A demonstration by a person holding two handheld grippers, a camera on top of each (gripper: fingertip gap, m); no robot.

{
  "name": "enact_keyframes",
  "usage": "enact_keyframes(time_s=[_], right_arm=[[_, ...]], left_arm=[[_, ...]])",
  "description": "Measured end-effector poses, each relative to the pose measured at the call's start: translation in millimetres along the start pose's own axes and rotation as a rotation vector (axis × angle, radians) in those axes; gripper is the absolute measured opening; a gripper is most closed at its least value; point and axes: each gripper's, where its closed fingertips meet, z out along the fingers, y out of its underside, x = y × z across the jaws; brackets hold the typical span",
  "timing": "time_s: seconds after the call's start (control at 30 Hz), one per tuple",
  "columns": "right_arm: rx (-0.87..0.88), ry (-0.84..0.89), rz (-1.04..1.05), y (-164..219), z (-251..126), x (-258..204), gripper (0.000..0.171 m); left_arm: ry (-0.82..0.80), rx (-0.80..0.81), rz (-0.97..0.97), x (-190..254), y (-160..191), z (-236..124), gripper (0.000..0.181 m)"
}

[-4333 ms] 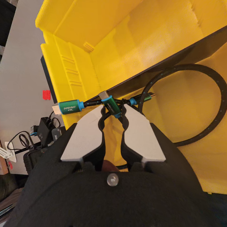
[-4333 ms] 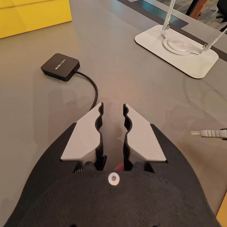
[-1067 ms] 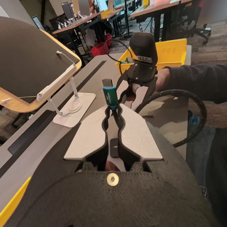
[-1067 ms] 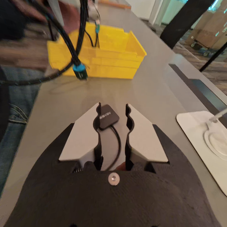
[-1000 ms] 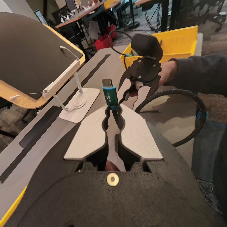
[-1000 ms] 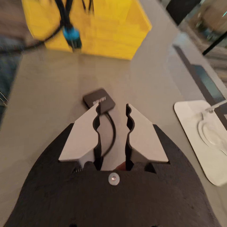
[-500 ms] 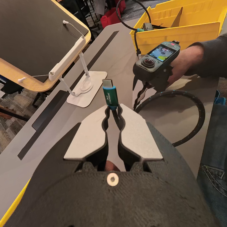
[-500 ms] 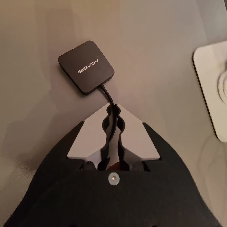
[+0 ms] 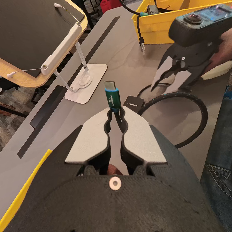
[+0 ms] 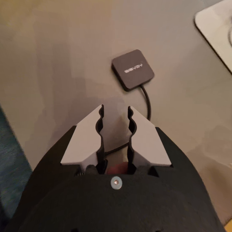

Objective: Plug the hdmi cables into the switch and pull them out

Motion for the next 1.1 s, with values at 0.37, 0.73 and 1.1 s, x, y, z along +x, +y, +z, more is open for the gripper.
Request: enact_keyframes(time_s=[0.37,0.73,1.1], right_arm=[[-0.044,0.001,0.062,20.0,-4.5,14.4,0.029],[0.173,-0.175,-0.101,-40.8,-10.0,-36.3,0.047],[0.177,-0.278,-0.522,-68.0,59.4,20.5,0.103]], left_arm=[[0.017,-0.030,0.012,7.5,3.9,4.2,0.012],[0.027,-0.057,0.018,9.6,8.7,6.1,0.012],[0.042,-0.101,0.029,12.7,19.9,12.7,0.012]])
